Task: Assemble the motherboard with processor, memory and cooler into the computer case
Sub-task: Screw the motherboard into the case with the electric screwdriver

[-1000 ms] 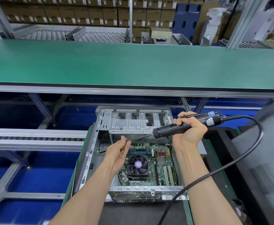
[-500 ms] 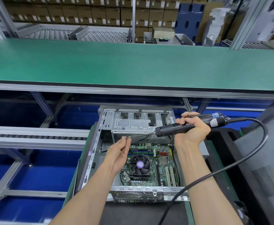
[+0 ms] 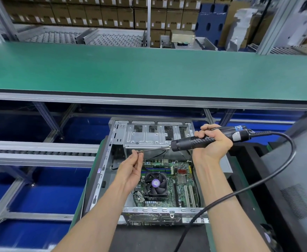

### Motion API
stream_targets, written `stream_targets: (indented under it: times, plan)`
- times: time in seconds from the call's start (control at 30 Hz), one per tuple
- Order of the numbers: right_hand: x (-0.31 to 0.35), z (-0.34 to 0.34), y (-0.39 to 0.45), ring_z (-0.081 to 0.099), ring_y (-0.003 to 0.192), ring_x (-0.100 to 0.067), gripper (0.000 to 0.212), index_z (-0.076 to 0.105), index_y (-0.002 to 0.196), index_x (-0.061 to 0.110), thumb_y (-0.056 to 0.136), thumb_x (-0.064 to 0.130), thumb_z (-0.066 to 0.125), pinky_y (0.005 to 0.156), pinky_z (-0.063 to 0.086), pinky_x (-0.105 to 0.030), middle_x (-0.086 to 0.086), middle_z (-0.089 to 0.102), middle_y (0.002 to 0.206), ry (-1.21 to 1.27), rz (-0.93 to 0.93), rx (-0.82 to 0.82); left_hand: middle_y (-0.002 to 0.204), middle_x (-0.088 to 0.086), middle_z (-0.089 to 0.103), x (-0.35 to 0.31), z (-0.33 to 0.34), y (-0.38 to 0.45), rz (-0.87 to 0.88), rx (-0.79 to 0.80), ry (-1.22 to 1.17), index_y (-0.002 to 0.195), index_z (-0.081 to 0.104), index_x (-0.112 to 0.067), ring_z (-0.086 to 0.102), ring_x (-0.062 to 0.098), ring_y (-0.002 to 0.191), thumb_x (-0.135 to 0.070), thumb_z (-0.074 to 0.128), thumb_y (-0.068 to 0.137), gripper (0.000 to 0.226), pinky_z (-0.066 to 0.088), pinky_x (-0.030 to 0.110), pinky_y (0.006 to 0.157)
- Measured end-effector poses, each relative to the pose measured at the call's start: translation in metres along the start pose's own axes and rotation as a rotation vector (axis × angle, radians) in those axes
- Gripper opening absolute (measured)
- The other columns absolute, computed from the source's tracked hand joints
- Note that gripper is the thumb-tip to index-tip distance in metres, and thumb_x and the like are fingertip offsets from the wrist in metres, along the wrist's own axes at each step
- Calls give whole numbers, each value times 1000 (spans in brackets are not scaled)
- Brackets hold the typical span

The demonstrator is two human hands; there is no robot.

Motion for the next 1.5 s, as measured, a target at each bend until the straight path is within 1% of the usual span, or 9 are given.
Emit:
stream_targets:
  times: [0.17, 0.43, 0.63, 0.8, 0.87, 0.97, 1.07, 1.13, 1.5]
  plan:
    - [-1, 2, -1, 37, 52, -18, 25, 50, 78, 9, 77, -13, 38, 59, 33, -27, -9, 50, 73, -12, 13, -2, 83, 8, 73, 0, 1, 0, 21, 13, 17, 93, 69, 2, 74, 14, 77, -7, 74, 68, 27, 59, 19, 62]
    - [2, 2, 0, 38, 49, -16, 25, 50, 78, 9, 79, -12, 37, 57, 33, -26, -8, 51, 72, 2, 20, -1, 82, 11, 75, -1, -1, 2, 63, 35, 83, 101, 66, 2, 75, 15, 78, -2, 70, 80, 22, 58, 18, 63]
    - [8, 0, -1, 39, 48, -15, 25, 49, 78, 10, 78, -12, 35, 57, 34, -26, -8, 52, 73, -23, 3, 36, 88, 18, 75, 1, 2, 1, 87, 50, 209, 101, 68, 7, 75, 18, 80, -9, 77, 70, 37, 59, 19, 64]
    - [24, 9, 3, 40, 45, -17, 19, 52, 72, 8, 61, -6, 47, 54, 37, -27, -10, 56, 70, -88, -74, 136, 94, 22, 75, 3, 3, -1, 61, 56, 324, 105, 65, 12, 75, 27, 93, -27, 73, 83, 45, 60, 24, 68]
    - [32, 12, 7, 42, 46, -20, 20, 56, 66, 8, 57, -8, 48, 53, 38, -28, -14, 59, 69, -172, -141, 187, 76, 14, 74, 1, -3, 2, 75, -56, 422, 97, 68, 9, 74, 19, 70, -36, 69, 90, 46, 57, 21, 54]
    - [35, 14, 7, 47, 50, -25, 18, 59, 54, 10, 49, -7, 54, 53, 40, -30, -18, 64, 66, -453, -297, 273, 56, 1, 55, 1, -9, 9, 120, -186, 753, 89, 70, 3, 43, 10, 42, -36, 74, 87, 38, 38, 23, 37]
    - [18, 6, 5, 55, 57, -22, 23, 63, 50, 15, 48, -8, 57, 52, 44, -28, -10, 69, 64, -717, -338, 348, 75, 0, 71, 8, -4, 14, 222, -200, 1307, 87, 74, -7, 57, 11, 60, -31, 84, 77, 28, 56, 43, 69]
    - [5, -1, 4, 55, 55, -18, 28, 66, 51, 16, 49, -10, 56, 51, 43, -26, -6, 69, 63, -805, -310, 387, 82, -3, 73, 14, 0, 14, 298, -172, 1582, 74, 73, -15, 65, 11, 80, -33, 87, 74, 23, 55, 38, 80]
    - [-13, -16, 13, 52, 53, -12, 37, 65, 51, 16, 54, -19, 53, 48, 43, -23, -1, 69, 61, -877, -251, 372, 76, 2, 74, 12, 1, 22, 284, -122, 1693, 65, 73, -11, 67, 11, 80, -33, 90, 73, 29, 49, 30, 72]
Point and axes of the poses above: each hand's wrist, its own y-axis towards the middle knuckle, its own z-axis out of the palm, x = y × z, the point moved 3 cm from there along y, towards the middle knuckle
